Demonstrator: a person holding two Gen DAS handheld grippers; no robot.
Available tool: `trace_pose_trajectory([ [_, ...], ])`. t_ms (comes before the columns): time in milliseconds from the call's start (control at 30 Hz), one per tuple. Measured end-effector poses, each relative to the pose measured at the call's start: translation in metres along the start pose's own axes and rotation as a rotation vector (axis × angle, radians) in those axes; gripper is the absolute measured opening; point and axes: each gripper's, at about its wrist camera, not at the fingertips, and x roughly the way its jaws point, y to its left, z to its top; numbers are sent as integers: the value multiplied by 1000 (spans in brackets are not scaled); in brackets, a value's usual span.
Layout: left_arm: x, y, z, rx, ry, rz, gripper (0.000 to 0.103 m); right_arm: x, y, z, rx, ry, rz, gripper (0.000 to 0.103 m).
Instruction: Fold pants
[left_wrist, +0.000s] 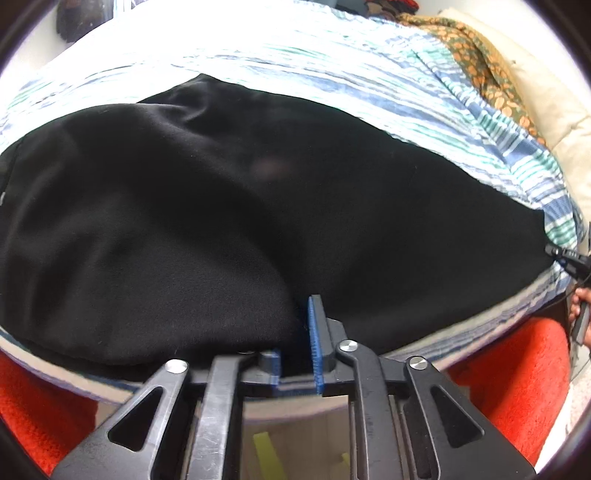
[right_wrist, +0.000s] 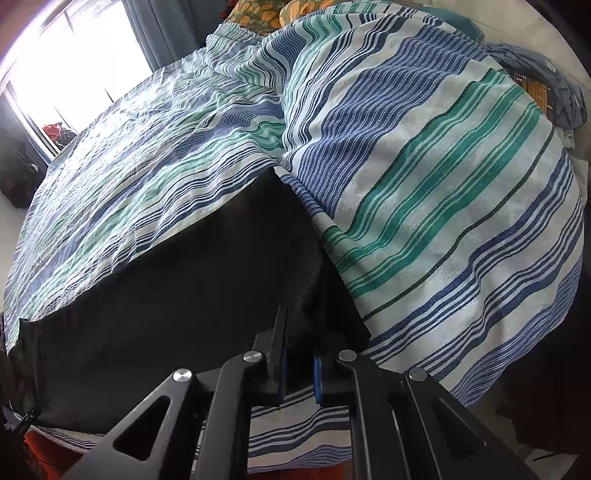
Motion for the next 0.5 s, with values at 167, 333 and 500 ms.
trace_pose_trajectory([
  [167, -51, 15, -34, 19, 66, -39, 60, -30, -7, -10, -25, -42, 10, 67],
  [333, -102, 61, -24, -72, -101, -38, 68, -80, 20, -17, -166, -209, -146, 67],
  [500, -64, 81, 25, 9, -200, 120, 79, -59, 90, -12, -216, -156, 63, 70],
])
